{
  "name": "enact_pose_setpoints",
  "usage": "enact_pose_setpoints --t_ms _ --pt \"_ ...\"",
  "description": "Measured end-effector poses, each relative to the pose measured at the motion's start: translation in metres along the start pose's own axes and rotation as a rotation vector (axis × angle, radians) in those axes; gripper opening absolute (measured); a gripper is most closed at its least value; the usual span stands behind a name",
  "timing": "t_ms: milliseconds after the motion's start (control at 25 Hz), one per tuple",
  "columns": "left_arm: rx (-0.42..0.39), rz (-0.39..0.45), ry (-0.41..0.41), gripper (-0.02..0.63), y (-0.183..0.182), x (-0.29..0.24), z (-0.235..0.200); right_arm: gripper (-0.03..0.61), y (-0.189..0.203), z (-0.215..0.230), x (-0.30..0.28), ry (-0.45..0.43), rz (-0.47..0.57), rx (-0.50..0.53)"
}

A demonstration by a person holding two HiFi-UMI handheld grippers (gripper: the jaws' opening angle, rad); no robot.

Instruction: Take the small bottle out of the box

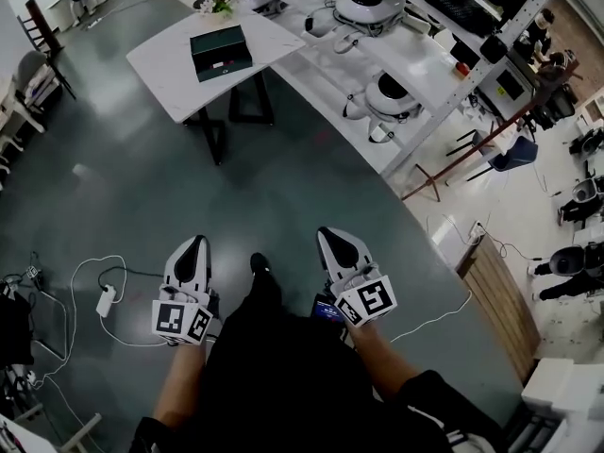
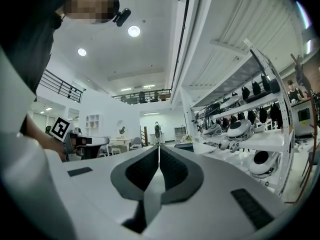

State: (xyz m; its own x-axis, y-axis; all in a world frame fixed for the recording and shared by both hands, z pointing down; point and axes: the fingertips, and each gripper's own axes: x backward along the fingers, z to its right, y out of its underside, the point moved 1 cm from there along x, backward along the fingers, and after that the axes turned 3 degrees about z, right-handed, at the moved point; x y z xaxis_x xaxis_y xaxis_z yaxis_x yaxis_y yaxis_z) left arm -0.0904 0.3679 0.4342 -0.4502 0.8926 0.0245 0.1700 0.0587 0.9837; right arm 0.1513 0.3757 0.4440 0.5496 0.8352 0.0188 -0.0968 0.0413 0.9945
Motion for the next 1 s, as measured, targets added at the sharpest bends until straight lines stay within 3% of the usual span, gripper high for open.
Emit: enact_pose_setpoints --t_ms 200,480,680,1000 --pt "0.056 0.03 0.021 0.012 0.011 -0.037 -0.018 0.034 0.012 0.019 -0.034 -0.027 -0.027 0.022" --pt "0.018 -0.003 0.017 0.012 0.011 -0.11 -0.055 0.034 0.001 0.058 -0.111 -0.054 -0.047 0.044" --pt "-0.01 -0.01 0.059 0.012 0.012 -0.167 -0.08 0.034 -0.003 0.082 -0.165 -0.053 -0.059 0.058" --pt "0.05 -0.003 0.151 0.012 0.012 -0.253 -0.11 0.034 -0.016 0.12 -0.221 -0.018 -0.048 0.071"
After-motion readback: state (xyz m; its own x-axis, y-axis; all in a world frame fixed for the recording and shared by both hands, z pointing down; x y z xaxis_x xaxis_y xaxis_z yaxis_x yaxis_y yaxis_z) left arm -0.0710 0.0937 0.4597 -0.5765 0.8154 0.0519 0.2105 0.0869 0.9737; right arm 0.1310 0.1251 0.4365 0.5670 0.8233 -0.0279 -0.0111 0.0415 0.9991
